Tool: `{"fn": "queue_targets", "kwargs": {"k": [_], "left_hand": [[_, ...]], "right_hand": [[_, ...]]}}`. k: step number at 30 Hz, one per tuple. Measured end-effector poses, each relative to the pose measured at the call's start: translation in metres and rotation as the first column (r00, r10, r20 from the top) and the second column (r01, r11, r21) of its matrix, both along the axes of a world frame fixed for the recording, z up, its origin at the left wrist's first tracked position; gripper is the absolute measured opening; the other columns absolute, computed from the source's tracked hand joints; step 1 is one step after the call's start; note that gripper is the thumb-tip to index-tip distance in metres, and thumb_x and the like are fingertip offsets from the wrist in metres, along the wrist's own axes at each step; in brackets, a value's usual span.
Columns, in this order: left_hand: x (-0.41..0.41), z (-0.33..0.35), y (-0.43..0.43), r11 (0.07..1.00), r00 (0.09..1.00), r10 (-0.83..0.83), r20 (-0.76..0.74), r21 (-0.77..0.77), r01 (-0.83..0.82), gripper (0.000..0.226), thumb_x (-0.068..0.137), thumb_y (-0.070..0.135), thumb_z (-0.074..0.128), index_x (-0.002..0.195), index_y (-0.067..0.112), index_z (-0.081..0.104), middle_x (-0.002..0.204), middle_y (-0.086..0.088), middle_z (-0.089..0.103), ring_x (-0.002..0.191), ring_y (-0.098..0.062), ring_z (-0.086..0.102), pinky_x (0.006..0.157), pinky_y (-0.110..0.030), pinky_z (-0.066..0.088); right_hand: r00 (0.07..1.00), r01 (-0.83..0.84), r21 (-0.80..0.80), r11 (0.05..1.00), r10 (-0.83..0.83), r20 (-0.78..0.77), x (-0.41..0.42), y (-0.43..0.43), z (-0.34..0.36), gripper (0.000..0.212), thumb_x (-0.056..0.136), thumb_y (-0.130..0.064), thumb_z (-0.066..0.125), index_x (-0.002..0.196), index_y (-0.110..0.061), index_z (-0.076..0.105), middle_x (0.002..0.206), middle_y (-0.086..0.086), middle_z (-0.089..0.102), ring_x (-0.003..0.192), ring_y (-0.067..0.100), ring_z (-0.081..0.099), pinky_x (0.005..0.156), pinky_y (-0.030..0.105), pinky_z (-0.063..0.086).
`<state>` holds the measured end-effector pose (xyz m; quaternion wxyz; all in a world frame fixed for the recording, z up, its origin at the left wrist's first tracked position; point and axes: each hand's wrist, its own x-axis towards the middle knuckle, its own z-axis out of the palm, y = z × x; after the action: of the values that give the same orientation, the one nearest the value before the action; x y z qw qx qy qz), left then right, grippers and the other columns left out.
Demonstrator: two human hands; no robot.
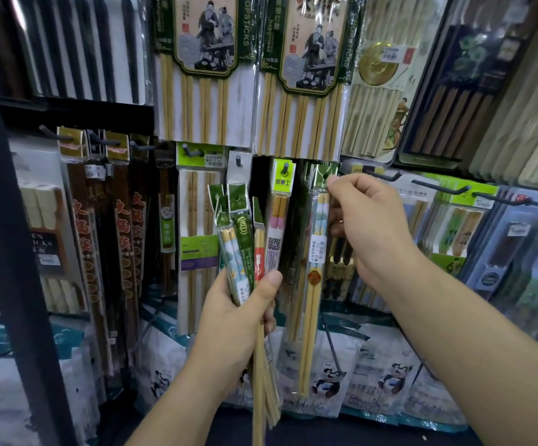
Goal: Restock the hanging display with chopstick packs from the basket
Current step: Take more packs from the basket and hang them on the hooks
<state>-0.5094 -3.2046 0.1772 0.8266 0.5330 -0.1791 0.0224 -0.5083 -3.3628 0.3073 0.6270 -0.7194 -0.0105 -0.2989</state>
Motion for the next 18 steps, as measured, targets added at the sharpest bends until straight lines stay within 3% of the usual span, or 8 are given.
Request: {"fn": "queue_targets", "kwargs": {"k": [5, 10, 14, 18], "left_hand": [[0.002, -0.004, -0.001, 1.000, 1.000, -0.006, 0.004, -0.004, 0.006, 0.048, 0.065, 0.065, 0.087, 0.092, 0.029, 0.070, 0.069, -0.005, 0.060, 0.059, -0.016, 0.056, 0.057, -0.026, 0.051], [0.004, -0.005, -0.003, 1.000, 1.000, 0.000, 0.008, 0.018, 0.000, 0.048, 0.065, 0.066, 0.087, 0.092, 0.029, 0.069, 0.069, -0.006, 0.061, 0.060, -0.018, 0.057, 0.057, -0.028, 0.051], [0.005, -0.006, -0.004, 1.000, 1.000, 0.005, 0.018, 0.018, -0.005, 0.051, 0.065, 0.066, 0.087, 0.093, 0.027, 0.068, 0.069, -0.006, 0.060, 0.060, -0.018, 0.056, 0.057, -0.029, 0.051], [0.005, -0.006, -0.004, 1.000, 1.000, 0.008, 0.019, 0.011, -0.008, 0.054, 0.065, 0.065, 0.087, 0.096, 0.024, 0.069, 0.070, -0.006, 0.060, 0.061, -0.017, 0.057, 0.057, -0.027, 0.051]], "right_hand": [[0.999, 0.051, 0.018, 0.999, -0.051, -0.008, 0.010, 0.000, 0.000, 0.030, 0.100, -0.024, 0.062, 0.070, -0.019, 0.060, 0.072, 0.010, 0.049, 0.066, 0.020, 0.045, 0.066, 0.025, 0.045], [0.998, 0.066, 0.049, 0.997, -0.067, 0.019, 0.011, 0.004, 0.000, 0.026, 0.099, -0.021, 0.061, 0.075, -0.013, 0.059, 0.076, 0.010, 0.047, 0.070, 0.022, 0.041, 0.085, 0.033, 0.045], [0.996, 0.089, 0.070, 0.994, -0.091, 0.024, 0.012, 0.007, 0.003, 0.023, 0.100, -0.020, 0.060, 0.078, -0.011, 0.059, 0.075, 0.008, 0.042, 0.071, 0.022, 0.037, 0.076, 0.026, 0.044], [0.990, 0.131, -0.012, 0.991, -0.130, 0.055, 0.016, 0.005, 0.001, 0.032, 0.100, -0.020, 0.057, 0.072, -0.004, 0.052, 0.069, 0.008, 0.038, 0.066, 0.019, 0.036, 0.073, 0.025, 0.043]]}}
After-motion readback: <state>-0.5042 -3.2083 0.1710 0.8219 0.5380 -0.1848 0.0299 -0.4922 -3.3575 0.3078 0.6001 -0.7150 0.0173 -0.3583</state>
